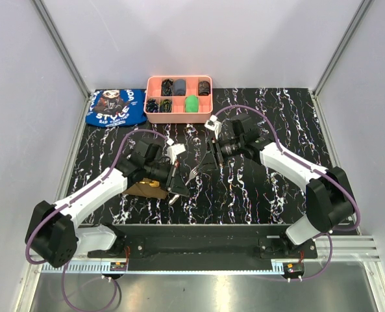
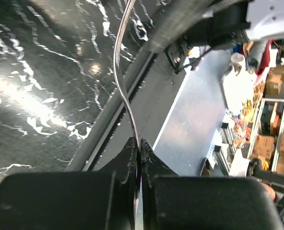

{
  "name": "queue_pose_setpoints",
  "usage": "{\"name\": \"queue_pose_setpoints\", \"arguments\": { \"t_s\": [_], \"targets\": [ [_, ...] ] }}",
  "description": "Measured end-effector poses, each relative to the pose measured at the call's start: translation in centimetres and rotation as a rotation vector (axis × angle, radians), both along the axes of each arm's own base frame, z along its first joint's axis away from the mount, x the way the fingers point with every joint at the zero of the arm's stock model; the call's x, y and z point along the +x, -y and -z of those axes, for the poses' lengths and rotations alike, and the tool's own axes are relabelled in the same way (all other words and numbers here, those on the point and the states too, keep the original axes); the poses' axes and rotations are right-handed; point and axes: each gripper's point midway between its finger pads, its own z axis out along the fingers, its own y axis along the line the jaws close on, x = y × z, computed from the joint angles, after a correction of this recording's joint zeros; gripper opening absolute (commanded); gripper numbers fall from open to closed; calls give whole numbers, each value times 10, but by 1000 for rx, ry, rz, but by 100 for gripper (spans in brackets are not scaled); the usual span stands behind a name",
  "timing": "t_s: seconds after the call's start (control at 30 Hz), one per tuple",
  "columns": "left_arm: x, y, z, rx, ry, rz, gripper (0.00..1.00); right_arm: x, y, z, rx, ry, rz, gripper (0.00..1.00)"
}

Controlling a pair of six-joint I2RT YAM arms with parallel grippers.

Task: Fold the napkin into a case and place the utensils inside
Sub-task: Pass from the left arm to the right, then insert the fork into the folded napkin.

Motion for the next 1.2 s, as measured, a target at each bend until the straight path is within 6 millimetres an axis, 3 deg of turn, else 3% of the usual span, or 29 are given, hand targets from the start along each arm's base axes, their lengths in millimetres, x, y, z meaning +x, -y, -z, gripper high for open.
{"name": "queue_pose_setpoints", "arguments": {
  "t_s": [0.07,0.3,0.4,0.53,0.6,0.63,0.7,0.77,0.83,0.9,0.97,1.0,1.1,1.13,1.2],
  "targets": [
    [-3,1,-3,-11,4,12,0,2,0,1,-7,10,9,48],
    [-5,1,-5,-23,16,20,0,3,1,1,-17,24,6,33],
    [-6,1,-4,-23,14,20,0,2,0,-1,-13,29,-2,24],
    [-6,1,-3,-23,13,20,0,-2,-1,-4,5,24,-31,2],
    [-7,1,-4,-25,10,23,0,-3,-1,-4,9,22,-42,0],
    [-7,1,-4,-27,8,25,8,-5,-1,-4,14,17,-52,0],
    [-8,-1,-3,-20,4,22,35,-6,-2,-3,18,10,-61,0],
    [-2,-6,-1,-3,4,-9,53,-6,-2,-2,11,-6,-47,0],
    [19,-24,3,33,-1,-123,56,0,-3,1,-6,-17,9,0],
    [51,-55,7,71,6,-305,57,6,-1,7,-25,-49,119,0],
    [86,-102,10,124,26,-547,54,9,4,15,-37,-100,249,0],
    [100,-129,14,169,31,-683,46,10,6,20,-47,-130,311,0],
    [117,-183,23,254,-1,-951,33,14,-5,30,-79,-202,451,0],
    [120,-195,28,276,-20,-1017,32,14,-11,32,-81,-217,476,0],
    [120,-221,40,318,-81,-1153,19,12,-29,36,-84,-246,522,0]
  ]
}}
